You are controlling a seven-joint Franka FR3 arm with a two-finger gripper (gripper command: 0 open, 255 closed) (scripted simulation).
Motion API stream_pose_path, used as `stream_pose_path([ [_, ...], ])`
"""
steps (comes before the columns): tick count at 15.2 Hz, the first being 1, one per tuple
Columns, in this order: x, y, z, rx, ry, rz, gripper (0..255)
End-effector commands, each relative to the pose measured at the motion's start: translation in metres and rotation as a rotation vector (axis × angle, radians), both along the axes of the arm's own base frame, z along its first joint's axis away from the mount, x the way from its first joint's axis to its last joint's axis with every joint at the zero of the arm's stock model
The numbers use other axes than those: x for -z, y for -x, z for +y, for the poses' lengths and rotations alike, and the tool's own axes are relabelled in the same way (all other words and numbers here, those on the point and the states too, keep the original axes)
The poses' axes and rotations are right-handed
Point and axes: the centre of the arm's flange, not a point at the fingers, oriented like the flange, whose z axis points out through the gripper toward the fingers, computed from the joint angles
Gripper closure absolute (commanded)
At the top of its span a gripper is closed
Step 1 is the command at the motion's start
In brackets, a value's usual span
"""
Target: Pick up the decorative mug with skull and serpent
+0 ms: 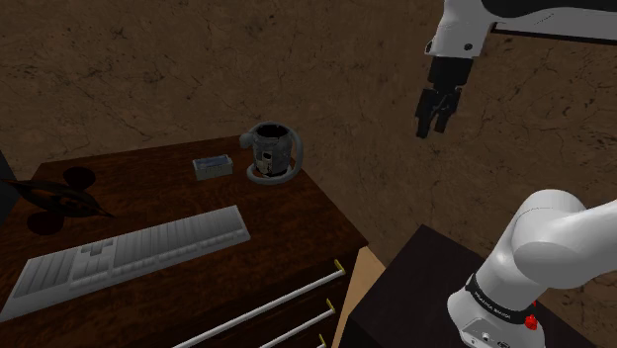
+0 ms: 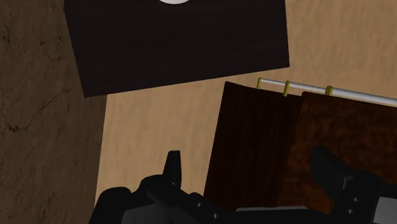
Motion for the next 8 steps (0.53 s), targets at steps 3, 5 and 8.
stream_pose_path([
  [3,0.005,-0.025,0.004,-0.016,0.002,-0.004,0],
  [5,0.01,-0.051,0.009,-0.031,0.004,-0.007,0],
  [8,0.018,-0.088,0.016,-0.055,0.008,-0.013,0],
])
